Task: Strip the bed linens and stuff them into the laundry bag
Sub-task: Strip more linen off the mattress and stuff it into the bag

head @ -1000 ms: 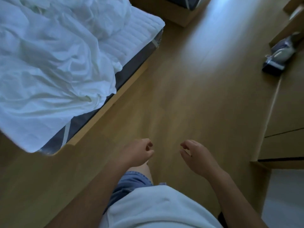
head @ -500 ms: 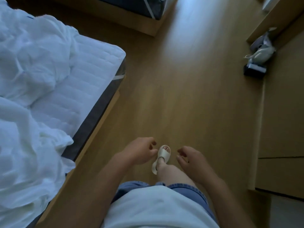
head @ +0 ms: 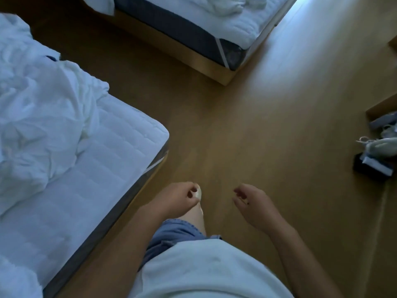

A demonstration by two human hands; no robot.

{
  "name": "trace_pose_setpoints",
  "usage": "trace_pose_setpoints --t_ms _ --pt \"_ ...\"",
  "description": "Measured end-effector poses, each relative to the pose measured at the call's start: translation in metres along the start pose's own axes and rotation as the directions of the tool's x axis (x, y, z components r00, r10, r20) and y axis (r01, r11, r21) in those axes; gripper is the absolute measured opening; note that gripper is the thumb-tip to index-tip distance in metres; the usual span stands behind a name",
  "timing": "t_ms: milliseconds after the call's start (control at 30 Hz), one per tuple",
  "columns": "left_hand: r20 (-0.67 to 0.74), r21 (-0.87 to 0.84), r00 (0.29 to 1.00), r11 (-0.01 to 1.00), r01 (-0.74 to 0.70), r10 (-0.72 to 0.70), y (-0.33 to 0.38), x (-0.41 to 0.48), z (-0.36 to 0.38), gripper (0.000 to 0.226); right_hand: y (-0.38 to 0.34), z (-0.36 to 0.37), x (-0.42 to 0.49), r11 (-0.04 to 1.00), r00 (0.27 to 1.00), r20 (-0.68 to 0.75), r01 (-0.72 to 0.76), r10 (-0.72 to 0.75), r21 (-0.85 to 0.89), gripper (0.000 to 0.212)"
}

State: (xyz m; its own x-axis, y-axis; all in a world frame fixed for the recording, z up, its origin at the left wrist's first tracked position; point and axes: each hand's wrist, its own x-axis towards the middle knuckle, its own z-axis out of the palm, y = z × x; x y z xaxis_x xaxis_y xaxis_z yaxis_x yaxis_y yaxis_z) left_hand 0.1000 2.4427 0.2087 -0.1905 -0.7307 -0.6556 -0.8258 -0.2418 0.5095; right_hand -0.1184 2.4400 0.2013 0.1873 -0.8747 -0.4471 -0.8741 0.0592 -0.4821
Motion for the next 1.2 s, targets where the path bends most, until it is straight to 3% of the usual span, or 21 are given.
trace_pose_setpoints --t_ms 300,533,700,800,1000,1200 --pt "-0.121 0.023 0.992 0.999 -0.025 0.028 0.067 0.213 -0.234 0.039 -0.045 -0.131 0.241 0.999 0.999 0.043 0.001 -0.003 0.034 0.022" --pt "-0.046 -0.007 0.998 0.999 0.033 -0.033 0.108 0.356 -0.33 0.041 -0.058 -0.221 0.429 0.996 0.993 0.081 0.084 -0.082 -0.025 0.019" --pt "-0.091 -0.065 0.987 0.99 0.126 -0.132 0.13 0.443 -0.415 0.042 -0.085 -0.303 0.58 0.974 0.969 0.169 0.199 -0.18 -0.108 0.02" --pt "-0.15 -0.209 0.968 0.964 0.166 -0.199 0.132 0.478 -0.469 0.042 -0.12 -0.34 0.657 0.953 0.942 0.234 0.275 -0.24 -0.129 0.016" --pt "-0.19 -0.273 0.939 0.934 0.231 -0.288 0.116 0.56 -0.566 0.038 -0.19 -0.369 0.795 0.899 0.88 0.308 0.417 -0.361 -0.138 0.012" --pt "-0.198 -0.269 0.951 0.946 0.178 -0.236 0.08 0.662 -0.698 0.04 -0.256 -0.393 0.915 0.933 0.921 0.251 0.336 -0.297 -0.132 0.021"
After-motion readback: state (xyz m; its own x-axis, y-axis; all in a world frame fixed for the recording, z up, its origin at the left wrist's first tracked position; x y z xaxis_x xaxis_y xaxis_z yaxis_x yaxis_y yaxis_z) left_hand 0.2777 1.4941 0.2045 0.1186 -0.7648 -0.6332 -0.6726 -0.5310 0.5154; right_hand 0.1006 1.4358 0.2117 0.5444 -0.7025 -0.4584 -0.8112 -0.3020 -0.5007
